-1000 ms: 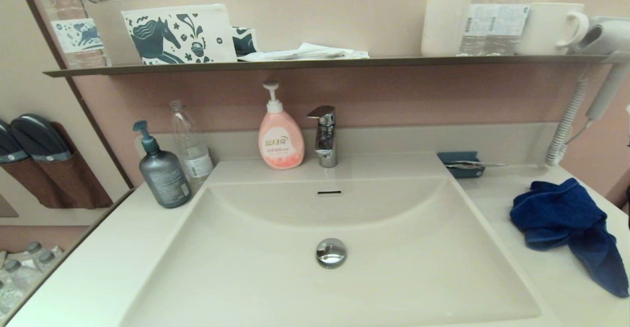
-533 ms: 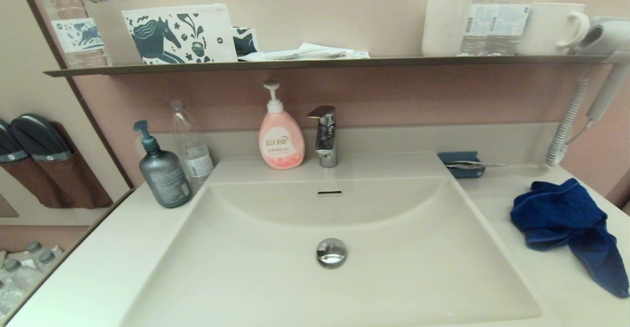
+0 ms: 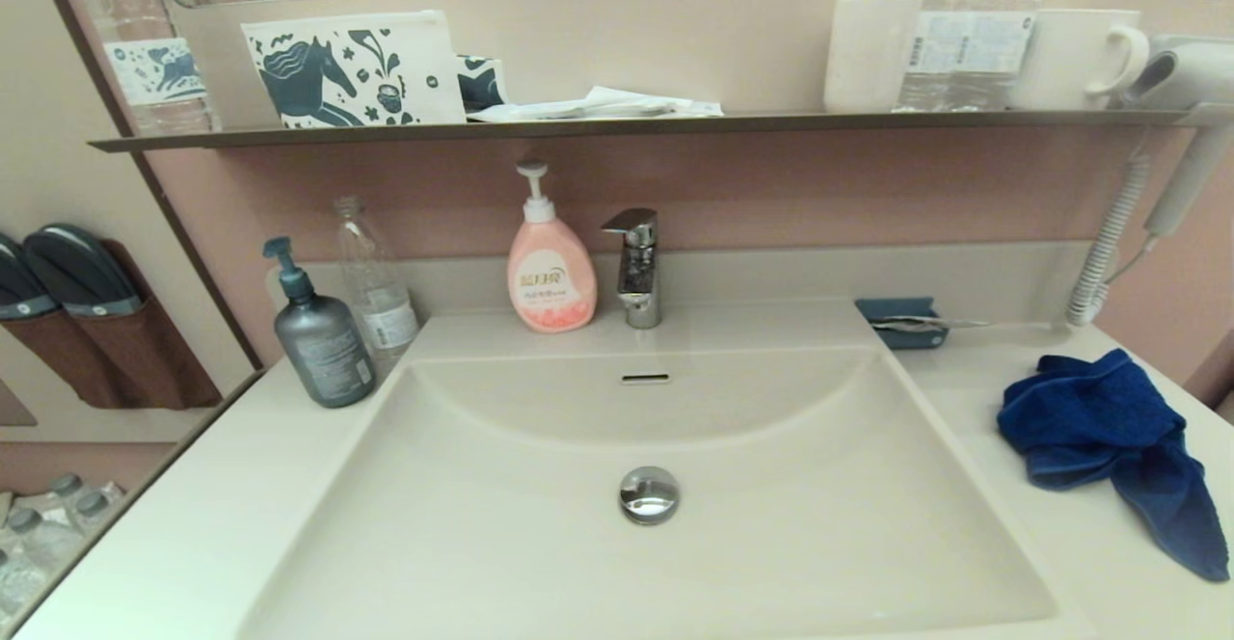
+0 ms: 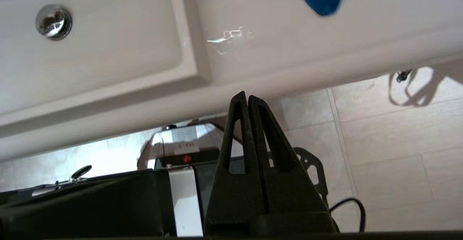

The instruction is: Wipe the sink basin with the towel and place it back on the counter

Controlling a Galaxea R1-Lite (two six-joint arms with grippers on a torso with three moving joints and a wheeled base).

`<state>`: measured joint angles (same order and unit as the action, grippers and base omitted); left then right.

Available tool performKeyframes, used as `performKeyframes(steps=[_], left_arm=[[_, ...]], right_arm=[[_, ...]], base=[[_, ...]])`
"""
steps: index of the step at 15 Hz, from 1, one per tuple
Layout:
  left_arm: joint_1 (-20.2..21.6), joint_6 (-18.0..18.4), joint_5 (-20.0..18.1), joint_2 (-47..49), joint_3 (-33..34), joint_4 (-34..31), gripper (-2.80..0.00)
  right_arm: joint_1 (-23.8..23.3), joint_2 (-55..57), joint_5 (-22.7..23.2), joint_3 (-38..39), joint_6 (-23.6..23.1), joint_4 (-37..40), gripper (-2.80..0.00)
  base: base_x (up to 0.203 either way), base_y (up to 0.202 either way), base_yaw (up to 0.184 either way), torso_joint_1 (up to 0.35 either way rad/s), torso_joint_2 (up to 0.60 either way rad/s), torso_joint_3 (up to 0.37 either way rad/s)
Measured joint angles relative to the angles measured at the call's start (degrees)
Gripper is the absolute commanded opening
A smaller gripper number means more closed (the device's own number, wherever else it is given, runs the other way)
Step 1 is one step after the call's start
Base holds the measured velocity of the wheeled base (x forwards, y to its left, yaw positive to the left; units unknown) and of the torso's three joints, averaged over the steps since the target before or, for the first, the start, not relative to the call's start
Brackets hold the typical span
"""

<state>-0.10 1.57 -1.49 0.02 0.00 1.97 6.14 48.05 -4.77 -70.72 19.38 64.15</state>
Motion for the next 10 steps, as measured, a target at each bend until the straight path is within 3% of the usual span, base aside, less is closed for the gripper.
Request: performKeyframes(steps=[5, 8, 10], left_arm=[[0.0, 0.0, 0.0, 0.0, 0.0, 0.0, -2.80], [0.0, 0.0, 0.0, 0.0, 0.0, 0.0, -2.80], [0.0, 0.0, 0.0, 0.0, 0.0, 0.0, -2.80]], right_arm=[[-7.0, -19.5, -5.0, 3.7, 0.0, 2.1, -2.80], [-8.0, -29.0, -5.7, 5.6, -2.2, 0.7, -2.80], [-7.3, -35.2, -5.8, 9.8, -4.2, -5.1, -2.80]], base=[[0.000, 0.000, 0.000, 0.000, 0.00, 0.000], [0.000, 0.000, 0.000, 0.000, 0.00, 0.000], [0.000, 0.000, 0.000, 0.000, 0.00, 0.000]])
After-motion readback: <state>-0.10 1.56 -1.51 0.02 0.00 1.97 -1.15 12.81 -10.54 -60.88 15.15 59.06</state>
